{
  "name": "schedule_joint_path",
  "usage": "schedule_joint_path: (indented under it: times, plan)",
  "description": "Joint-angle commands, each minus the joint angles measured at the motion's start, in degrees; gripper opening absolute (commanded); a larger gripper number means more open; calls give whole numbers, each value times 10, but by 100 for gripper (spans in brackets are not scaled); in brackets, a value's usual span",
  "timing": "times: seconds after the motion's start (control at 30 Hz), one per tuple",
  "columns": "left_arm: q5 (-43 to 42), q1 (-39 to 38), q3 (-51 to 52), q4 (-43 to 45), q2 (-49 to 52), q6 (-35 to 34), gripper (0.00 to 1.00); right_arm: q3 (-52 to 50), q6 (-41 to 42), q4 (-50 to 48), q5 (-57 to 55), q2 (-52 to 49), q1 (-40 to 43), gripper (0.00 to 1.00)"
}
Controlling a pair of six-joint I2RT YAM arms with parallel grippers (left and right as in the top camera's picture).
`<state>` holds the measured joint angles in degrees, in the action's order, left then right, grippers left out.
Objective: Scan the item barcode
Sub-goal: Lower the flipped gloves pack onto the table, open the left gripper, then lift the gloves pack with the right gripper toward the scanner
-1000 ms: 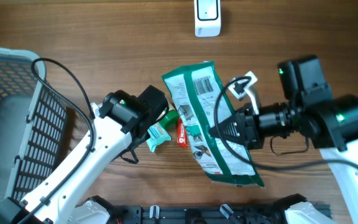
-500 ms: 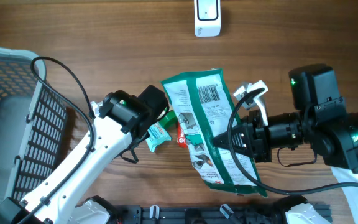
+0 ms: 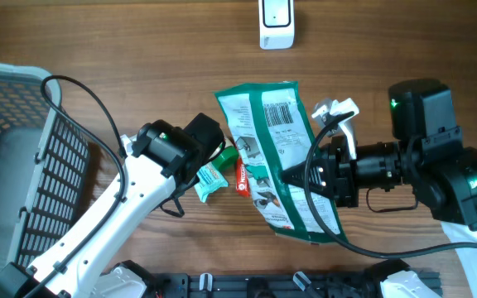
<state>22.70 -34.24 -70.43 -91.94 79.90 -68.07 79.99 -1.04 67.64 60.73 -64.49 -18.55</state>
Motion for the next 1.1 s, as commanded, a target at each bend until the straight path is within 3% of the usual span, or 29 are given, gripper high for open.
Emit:
schedule_joint_path:
  times: [0.0,0.1,0.23,0.43,0.57,0.67,0.73,0.9,1.07]
  plan:
    - [14,-3,-1,0,-5,-12,100,2,28,-28,-12,6,1,4]
    - [14,-3,-1,0,-5,-12,100,2,27,-24,-27,6,1,5]
    - [14,-3,-1,0,-5,-12,100,2,69,-19,-134,6,1,4]
    - [14,-3,-1,0,-5,-12,100,2,95,-90,-466,-14,1,4]
    - [14,-3,-1,0,-5,-12,100,2,25,-179,-552,-84,1,5]
    - [14,-3,-1,0,-5,-12,100,2,-73,-215,-603,-174,1,5]
    - [14,-3,-1,0,-5,-12,100,2,-45,-236,-693,-219,1,4]
    - [14,-3,-1,0,-5,-12,100,2,-64,-342,-847,-289,1,5]
    - [14,-3,-1,0,-5,-12,100,2,-246,-548,-869,-406,2,5]
